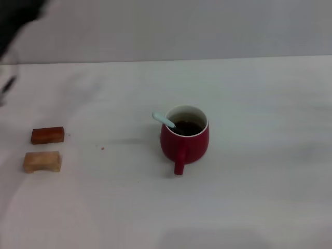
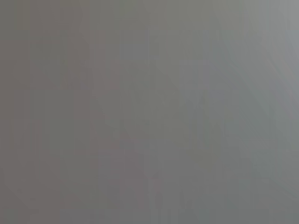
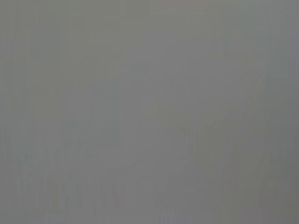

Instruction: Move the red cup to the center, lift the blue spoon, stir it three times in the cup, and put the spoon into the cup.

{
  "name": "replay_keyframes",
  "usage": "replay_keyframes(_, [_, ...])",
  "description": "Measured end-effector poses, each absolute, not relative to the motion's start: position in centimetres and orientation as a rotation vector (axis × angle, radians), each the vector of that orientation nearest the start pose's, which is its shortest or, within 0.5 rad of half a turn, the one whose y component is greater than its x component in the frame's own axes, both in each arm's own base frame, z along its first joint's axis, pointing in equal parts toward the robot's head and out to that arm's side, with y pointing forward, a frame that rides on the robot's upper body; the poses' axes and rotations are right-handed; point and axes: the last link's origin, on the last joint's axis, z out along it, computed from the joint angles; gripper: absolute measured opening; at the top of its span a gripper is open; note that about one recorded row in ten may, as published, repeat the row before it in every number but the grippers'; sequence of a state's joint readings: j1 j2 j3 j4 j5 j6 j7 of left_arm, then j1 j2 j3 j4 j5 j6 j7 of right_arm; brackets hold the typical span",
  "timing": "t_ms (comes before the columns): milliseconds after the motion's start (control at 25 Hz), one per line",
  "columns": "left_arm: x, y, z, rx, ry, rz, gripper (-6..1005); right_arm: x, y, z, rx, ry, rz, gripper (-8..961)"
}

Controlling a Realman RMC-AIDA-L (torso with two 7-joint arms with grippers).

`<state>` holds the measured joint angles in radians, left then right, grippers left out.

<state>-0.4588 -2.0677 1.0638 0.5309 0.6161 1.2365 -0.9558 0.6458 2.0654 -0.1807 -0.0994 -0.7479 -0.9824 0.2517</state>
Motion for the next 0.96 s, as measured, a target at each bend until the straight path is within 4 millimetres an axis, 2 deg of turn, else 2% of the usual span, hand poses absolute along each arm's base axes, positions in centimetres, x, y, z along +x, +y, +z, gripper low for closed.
replay_keyframes(80, [-27.0,36.5,8.2,-1.52,-0.41,-1.297,593,35.4,39.2,7.2,-1.142,0.725,0.691,506])
replay_keyframes(120, [-28.7,34.9,8.4,-1.417,-0.34,-1.223,593,35.5,38.9,7.0,-1.134,0.734,0.699,506])
replay_keyframes(160, [-28.7,34.9,8.4,-1.417,-0.34,-1.223,593,35.5,38.9,7.0,-1.134,0.734,0.699,506])
replay_keyframes(240, [-30.8,32.8,8.7,-1.315,-0.239,-1.051,594,35.4,38.6,6.8,-1.126,0.73,0.718,506])
replay_keyframes(280, [-30.8,32.8,8.7,-1.315,-0.239,-1.051,594,35.4,38.6,6.8,-1.126,0.73,0.718,506])
replay_keyframes(320, [-32.1,31.5,8.7,-1.282,-0.224,-0.967,594,35.3,38.5,6.7,-1.125,0.728,0.724,506])
replay_keyframes(360, [-32.1,31.5,8.7,-1.282,-0.224,-0.967,595,35.2,38.5,6.6,-1.125,0.725,0.73,506])
replay_keyframes(440, [-33.6,30.1,8.8,-1.261,-0.249,-0.918,595,35.0,38.5,6.5,-1.131,0.72,0.738,506])
replay_keyframes(480, [-33.6,30.1,8.8,-1.261,-0.249,-0.918,595,35.0,38.5,6.5,-1.131,0.72,0.738,506])
replay_keyframes(560, [-34.7,28.9,9.0,-1.238,-0.268,-0.889,596,34.8,38.8,6.3,-1.141,0.723,0.735,506])
replay_keyframes(760, [-35.4,27.5,9.3,-1.225,-0.261,-0.873,597,34.5,38.9,5.7,-1.159,0.732,0.739,507])
replay_keyframes(960, [-35.5,27.3,9.3,-1.263,-0.243,-0.859,597,34.4,39.0,5.4,-1.169,0.741,0.735,507])
